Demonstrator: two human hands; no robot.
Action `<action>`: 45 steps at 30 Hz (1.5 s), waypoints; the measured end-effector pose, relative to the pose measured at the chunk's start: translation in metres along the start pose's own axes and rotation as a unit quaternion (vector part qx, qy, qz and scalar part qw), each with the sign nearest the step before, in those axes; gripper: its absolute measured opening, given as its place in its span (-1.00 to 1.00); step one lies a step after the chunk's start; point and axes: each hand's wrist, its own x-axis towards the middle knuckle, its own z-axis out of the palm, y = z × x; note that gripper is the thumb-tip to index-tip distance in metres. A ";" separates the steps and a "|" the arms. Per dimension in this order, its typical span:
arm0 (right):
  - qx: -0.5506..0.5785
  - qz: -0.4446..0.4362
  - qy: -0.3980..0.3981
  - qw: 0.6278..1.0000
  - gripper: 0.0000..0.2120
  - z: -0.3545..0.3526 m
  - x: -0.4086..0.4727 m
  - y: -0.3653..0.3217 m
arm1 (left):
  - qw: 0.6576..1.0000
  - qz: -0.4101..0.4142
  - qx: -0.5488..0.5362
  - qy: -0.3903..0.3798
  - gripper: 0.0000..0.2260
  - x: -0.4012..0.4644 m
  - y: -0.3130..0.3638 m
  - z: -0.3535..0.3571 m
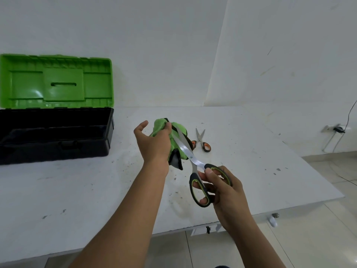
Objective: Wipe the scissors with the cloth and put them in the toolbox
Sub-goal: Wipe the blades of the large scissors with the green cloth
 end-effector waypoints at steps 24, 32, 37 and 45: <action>0.041 -0.046 0.063 0.996 -0.87 0.024 0.009 0.001 | 0.988 -0.027 0.092 -0.123 -0.28 -0.017 -0.026 -0.004; 0.015 -0.013 0.012 1.000 -0.92 0.015 0.012 -0.003 | 0.986 -0.038 0.090 -0.135 -0.32 -0.009 -0.026 -0.005; -0.004 -0.018 0.008 1.000 -0.92 0.015 0.016 -0.008 | 0.993 -0.055 0.054 -0.089 -0.34 -0.005 -0.024 0.004; -0.005 -0.021 0.010 1.000 -0.90 0.013 0.012 -0.010 | 0.997 -0.063 0.003 -0.041 -0.39 0.002 -0.013 0.005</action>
